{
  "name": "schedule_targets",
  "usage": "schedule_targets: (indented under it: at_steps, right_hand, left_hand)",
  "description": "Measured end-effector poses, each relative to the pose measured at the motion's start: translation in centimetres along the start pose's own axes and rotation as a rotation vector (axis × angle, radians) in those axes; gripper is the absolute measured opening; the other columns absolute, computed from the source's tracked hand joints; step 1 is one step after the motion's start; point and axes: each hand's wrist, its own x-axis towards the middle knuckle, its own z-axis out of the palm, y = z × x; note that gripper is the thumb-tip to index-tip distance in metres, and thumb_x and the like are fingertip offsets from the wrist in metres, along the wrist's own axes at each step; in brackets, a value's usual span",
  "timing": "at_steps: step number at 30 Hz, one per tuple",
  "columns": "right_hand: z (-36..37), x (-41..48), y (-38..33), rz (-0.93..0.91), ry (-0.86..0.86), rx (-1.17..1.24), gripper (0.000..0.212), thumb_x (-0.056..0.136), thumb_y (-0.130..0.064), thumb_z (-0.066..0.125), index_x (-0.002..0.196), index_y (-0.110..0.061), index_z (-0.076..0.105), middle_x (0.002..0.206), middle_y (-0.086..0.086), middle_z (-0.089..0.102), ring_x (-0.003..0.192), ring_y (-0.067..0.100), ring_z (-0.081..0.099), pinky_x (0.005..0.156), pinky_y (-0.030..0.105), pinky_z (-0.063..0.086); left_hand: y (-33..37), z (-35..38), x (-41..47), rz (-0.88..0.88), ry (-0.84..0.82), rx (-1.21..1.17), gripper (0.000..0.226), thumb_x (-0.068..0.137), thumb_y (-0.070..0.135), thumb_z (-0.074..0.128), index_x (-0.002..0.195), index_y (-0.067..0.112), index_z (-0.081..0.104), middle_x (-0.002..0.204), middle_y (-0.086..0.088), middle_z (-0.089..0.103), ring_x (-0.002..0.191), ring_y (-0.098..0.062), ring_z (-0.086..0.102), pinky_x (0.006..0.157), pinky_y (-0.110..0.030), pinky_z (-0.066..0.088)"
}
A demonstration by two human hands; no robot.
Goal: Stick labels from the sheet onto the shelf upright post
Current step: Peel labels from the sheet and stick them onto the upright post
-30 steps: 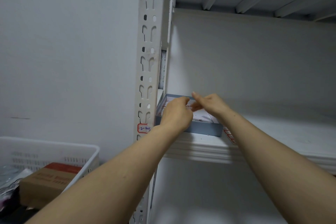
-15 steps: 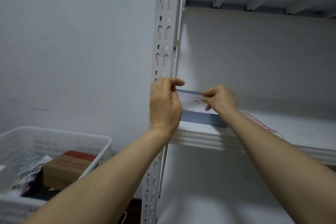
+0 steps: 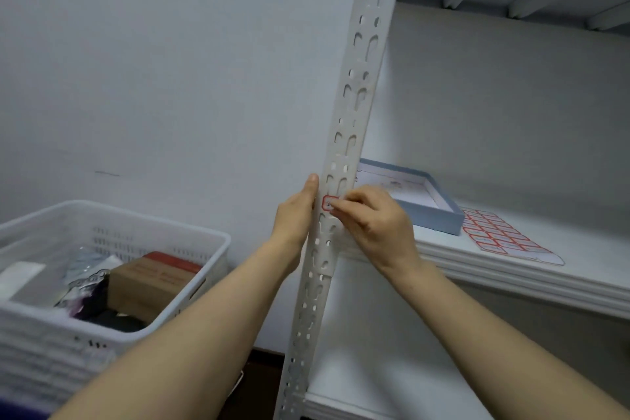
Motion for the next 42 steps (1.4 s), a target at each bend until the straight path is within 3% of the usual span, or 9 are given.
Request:
schedule_targets:
  at_steps: [2,5,10,13,17,21,24,37,42]
  right_hand:
    - [0.9,0.2,-0.4,0.031,-0.023,-0.042,0.020,0.084,-0.024,0.060,0.082,-0.010,0.074,0.072,0.003,0.062,0.065,0.021,0.055,0.050,0.026,0.044]
    - [1.3,0.9,-0.4,0.085,-0.044,-0.093,0.019,0.080,-0.024,0.060,0.076,-0.009,0.070,0.070,0.001,0.059,0.068,0.016,0.049,0.053,0.021,0.035]
    - [1.6,1.5,0.3,-0.166,-0.020,-0.293,0.004,0.076,-0.011,0.071,0.073,-0.009,0.070,0.067,0.004,0.058,0.058,0.023,0.051,0.049,0.024,0.033]
    - [1.6,1.7,0.5,-0.242,-0.019,-0.357,0.007,0.074,-0.007,0.072,0.069,-0.011,0.069,0.066,0.003,0.058,0.055,0.021,0.050,0.048,0.025,0.029]
    - [1.6,1.9,0.4,-0.280,-0.024,-0.392,0.010,0.072,-0.006,0.073,0.065,-0.010,0.066,0.066,0.003,0.059,0.053,0.022,0.050,0.046,0.024,0.028]
    - [1.9,1.6,0.6,-0.293,-0.022,-0.363,0.010,0.074,-0.004,0.072,0.067,-0.008,0.066,0.068,0.006,0.060,0.054,0.023,0.053,0.046,0.028,0.035]
    - [1.9,1.5,0.6,-0.295,-0.018,-0.343,0.009,0.078,-0.004,0.068,0.069,-0.007,0.066,0.069,0.006,0.061,0.056,0.023,0.054,0.048,0.030,0.037]
    - [1.6,1.5,1.1,-0.300,-0.108,-0.291,0.008,0.081,-0.009,0.068,0.075,-0.005,0.065,0.076,0.009,0.063,0.061,0.027,0.057,0.049,0.031,0.042]
    - [1.1,1.8,1.1,-0.296,-0.141,-0.282,0.007,0.078,-0.006,0.070,0.084,-0.007,0.070,0.072,0.007,0.061,0.057,0.025,0.054,0.048,0.022,0.030]
  left_hand:
    - [-0.2,-0.5,0.4,0.011,-0.013,0.011,0.040,0.090,0.049,0.053,0.074,0.017,0.072,0.086,-0.004,0.073,0.092,-0.020,0.067,0.099,-0.041,0.048]
    - [-0.4,-1.0,0.9,0.020,-0.097,-0.005,0.040,0.091,0.046,0.054,0.077,0.014,0.075,0.093,-0.009,0.075,0.098,-0.022,0.069,0.100,-0.040,0.048]
    - [-1.1,-1.3,1.3,0.055,-0.160,0.006,0.047,0.092,0.050,0.050,0.064,0.022,0.076,0.083,0.000,0.074,0.092,-0.019,0.068,0.098,-0.038,0.049]
    - [-1.2,-1.2,1.3,0.064,-0.157,0.028,0.051,0.093,0.050,0.048,0.059,0.020,0.071,0.065,0.009,0.070,0.072,-0.009,0.066,0.081,-0.027,0.051]
    - [-1.4,-0.9,1.6,0.064,-0.113,0.061,0.052,0.093,0.049,0.047,0.051,0.021,0.058,0.048,0.013,0.056,0.050,-0.001,0.052,0.057,-0.014,0.042]
    - [-1.7,-0.9,1.9,0.069,-0.103,0.082,0.054,0.091,0.055,0.046,0.068,0.007,0.055,0.069,-0.007,0.048,0.067,-0.016,0.045,0.067,-0.026,0.039]
    - [-1.8,-0.9,2.0,0.067,-0.110,0.070,0.054,0.090,0.058,0.045,0.086,0.007,0.063,0.079,-0.009,0.052,0.074,-0.017,0.049,0.073,-0.030,0.041]
    - [-2.1,-0.9,2.4,0.054,-0.141,0.046,0.049,0.088,0.062,0.045,0.089,0.015,0.058,0.083,-0.007,0.049,0.076,-0.018,0.046,0.074,-0.030,0.038]
    - [-2.1,-0.8,2.3,0.057,-0.130,0.039,0.062,0.085,0.065,0.046,0.087,0.006,0.065,0.082,-0.005,0.049,0.076,-0.018,0.044,0.075,-0.031,0.036]
